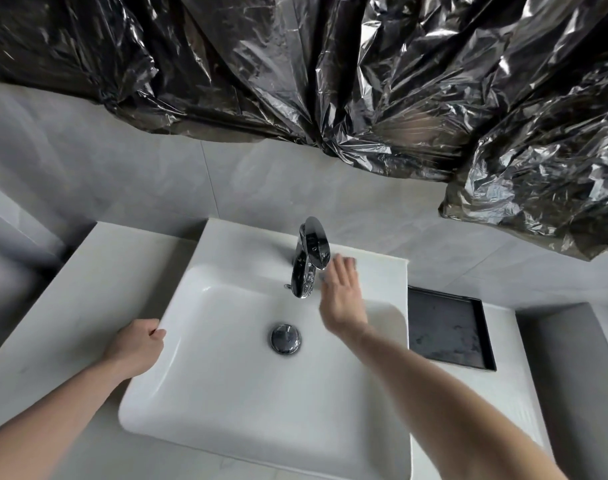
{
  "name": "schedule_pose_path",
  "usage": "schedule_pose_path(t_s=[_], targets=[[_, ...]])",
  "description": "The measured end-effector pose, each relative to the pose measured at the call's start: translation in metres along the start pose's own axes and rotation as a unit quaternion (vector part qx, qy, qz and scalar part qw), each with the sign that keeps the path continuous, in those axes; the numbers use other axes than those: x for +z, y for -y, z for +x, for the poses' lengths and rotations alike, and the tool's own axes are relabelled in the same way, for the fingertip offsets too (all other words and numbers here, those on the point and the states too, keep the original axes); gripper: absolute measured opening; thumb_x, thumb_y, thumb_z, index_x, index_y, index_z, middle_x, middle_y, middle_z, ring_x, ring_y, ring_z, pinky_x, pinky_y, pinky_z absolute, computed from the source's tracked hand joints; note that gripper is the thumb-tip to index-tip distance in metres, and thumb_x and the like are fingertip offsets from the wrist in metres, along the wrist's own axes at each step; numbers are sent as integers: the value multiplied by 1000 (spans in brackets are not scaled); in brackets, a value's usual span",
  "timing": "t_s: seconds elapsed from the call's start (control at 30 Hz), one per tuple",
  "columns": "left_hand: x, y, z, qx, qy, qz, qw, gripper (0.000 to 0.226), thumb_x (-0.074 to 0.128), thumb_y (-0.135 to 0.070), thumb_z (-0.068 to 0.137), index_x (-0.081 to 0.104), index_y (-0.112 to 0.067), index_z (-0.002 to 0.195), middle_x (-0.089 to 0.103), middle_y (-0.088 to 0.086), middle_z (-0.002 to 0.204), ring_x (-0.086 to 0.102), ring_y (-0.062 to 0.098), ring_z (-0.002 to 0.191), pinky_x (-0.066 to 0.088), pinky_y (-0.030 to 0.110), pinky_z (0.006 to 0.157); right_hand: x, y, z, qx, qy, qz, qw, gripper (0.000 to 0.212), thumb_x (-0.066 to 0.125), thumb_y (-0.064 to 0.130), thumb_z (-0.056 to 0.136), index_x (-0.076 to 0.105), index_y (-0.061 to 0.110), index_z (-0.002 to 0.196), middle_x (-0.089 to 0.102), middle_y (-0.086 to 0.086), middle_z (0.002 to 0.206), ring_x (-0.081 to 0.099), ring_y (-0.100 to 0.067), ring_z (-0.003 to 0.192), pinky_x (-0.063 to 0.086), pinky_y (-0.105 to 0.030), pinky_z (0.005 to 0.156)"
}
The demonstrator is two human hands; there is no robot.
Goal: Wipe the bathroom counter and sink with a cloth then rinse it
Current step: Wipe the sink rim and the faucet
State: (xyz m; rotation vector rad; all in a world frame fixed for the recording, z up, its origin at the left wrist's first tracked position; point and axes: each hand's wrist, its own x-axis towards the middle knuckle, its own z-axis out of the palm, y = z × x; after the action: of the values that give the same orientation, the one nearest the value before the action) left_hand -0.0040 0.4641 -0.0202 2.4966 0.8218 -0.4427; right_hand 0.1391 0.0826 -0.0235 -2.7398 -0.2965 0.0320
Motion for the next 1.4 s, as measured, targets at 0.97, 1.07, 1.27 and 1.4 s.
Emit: schedule_pose_path(t_s=[0.97,1.07,1.27,1.4], targets=[[-4,-8,-8,-1,10,-3,1000,37,54,-14,97,35,-19,65,39,3,58,33,23,57,23,30,55,5,-5,19,-74,1,-2,997,80,40,-6,83,28,8,161,23,-9,170,8,-31,160,10,-40,130],[-7,-12,-11,0,8,-11,1000,38,53,-14,97,35,-18,64,41,4,58,35,24,57,23,30,53,-1,6,12,-105,4,6,994,75,42,-12,86,36,11,157,28,-5,167,10,-27,159,15,-36,130],[-11,-13,-18,11,23,-35,999,38,53,-13,98,37,-14,63,46,3,58,40,25,58,25,30,53,-19,1,-55,-202,56,44,977,49,42,-12,94,53,16,132,50,8,141,33,-11,151,42,-28,115],[-18,-16,-24,27,32,-41,998,37,51,-16,99,38,-14,65,47,1,60,41,22,58,25,30,52,-4,67,-99,-166,73,135,974,43,42,-5,99,54,20,131,56,13,133,51,-7,133,46,-18,100]])
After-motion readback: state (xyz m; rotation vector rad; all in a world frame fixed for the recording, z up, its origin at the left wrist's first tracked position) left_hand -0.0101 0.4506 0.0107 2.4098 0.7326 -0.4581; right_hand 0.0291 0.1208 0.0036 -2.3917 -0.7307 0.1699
